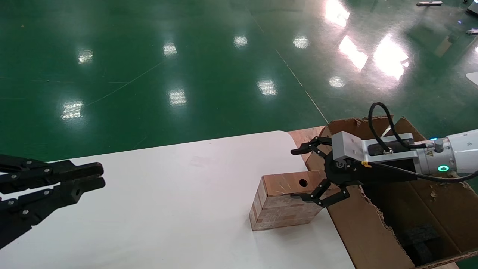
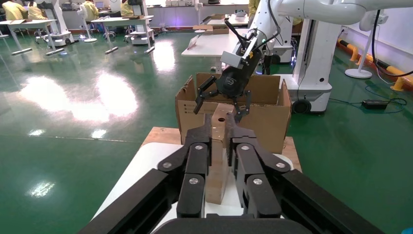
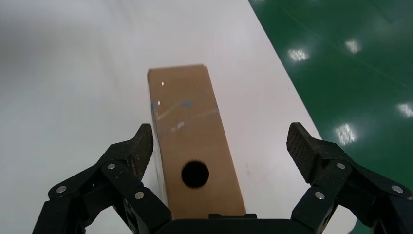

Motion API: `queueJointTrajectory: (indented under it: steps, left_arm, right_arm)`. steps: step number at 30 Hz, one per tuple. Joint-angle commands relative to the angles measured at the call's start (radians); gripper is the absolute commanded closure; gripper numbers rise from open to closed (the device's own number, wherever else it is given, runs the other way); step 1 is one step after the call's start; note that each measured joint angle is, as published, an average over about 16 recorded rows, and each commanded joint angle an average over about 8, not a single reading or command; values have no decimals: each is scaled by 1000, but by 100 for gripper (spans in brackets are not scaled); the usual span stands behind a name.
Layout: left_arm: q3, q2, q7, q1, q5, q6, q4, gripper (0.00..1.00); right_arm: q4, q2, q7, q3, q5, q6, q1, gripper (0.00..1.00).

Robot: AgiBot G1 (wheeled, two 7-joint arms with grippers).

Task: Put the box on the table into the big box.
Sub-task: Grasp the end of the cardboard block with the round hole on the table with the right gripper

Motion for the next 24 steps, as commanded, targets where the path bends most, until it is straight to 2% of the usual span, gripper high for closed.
queueJointTrajectory:
  steps: [1,24]
  left_arm:
    - [0,0,0,0,0,0,0,100]
    - [0,0,0,0,0,0,0,100]
  right_arm:
    - [-15,2,-6,-19,2,-1,10,0]
    - [-29,30,-31,-222,137,0,44,0]
